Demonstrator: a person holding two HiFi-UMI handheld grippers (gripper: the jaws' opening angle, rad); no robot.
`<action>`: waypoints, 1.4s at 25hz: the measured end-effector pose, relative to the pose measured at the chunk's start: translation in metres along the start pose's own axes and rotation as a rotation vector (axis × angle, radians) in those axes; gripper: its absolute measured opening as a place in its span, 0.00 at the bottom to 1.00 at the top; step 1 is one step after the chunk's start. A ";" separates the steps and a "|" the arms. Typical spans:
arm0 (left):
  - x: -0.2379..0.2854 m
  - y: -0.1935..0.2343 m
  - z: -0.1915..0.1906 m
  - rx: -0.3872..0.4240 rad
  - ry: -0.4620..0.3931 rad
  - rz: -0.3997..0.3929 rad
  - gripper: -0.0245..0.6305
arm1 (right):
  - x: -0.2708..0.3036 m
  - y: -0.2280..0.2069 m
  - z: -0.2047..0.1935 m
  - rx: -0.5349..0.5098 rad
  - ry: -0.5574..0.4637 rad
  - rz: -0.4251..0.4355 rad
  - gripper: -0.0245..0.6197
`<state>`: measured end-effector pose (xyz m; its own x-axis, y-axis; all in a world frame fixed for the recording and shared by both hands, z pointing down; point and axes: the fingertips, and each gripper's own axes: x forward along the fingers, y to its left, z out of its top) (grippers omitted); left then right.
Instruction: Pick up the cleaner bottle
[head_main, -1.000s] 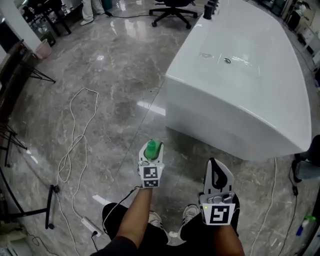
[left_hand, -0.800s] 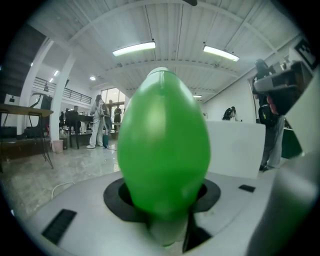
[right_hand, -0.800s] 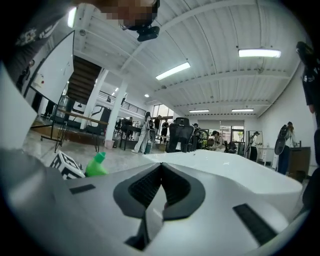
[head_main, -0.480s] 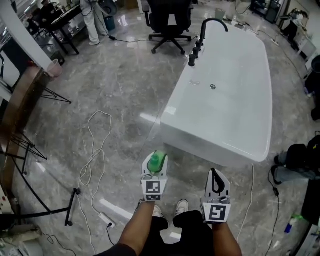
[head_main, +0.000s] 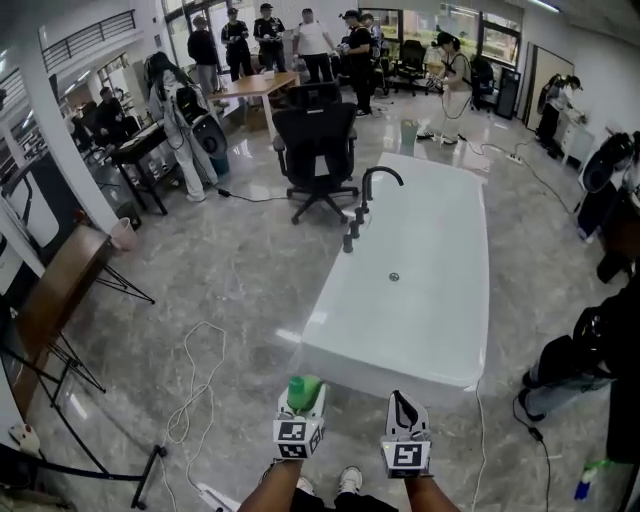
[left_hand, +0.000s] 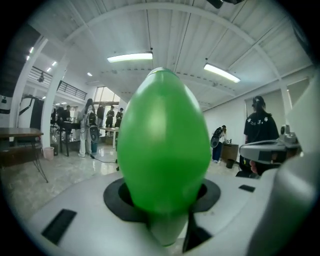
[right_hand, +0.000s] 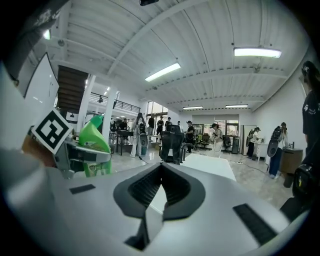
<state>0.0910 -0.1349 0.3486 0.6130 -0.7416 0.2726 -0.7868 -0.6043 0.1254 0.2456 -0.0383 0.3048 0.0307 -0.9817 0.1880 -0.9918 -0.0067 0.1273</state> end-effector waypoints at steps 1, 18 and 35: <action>0.000 -0.007 0.009 0.002 -0.004 -0.014 0.31 | -0.004 -0.004 0.005 0.000 -0.006 -0.007 0.06; 0.028 -0.043 0.095 0.062 -0.068 -0.265 0.31 | 0.004 -0.049 0.070 0.097 -0.101 -0.262 0.06; 0.036 -0.063 0.133 0.081 -0.102 -0.329 0.31 | 0.006 -0.074 0.096 0.102 -0.118 -0.328 0.06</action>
<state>0.1720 -0.1626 0.2236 0.8402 -0.5257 0.1330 -0.5399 -0.8341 0.1135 0.3069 -0.0618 0.2026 0.3411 -0.9392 0.0390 -0.9389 -0.3383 0.0633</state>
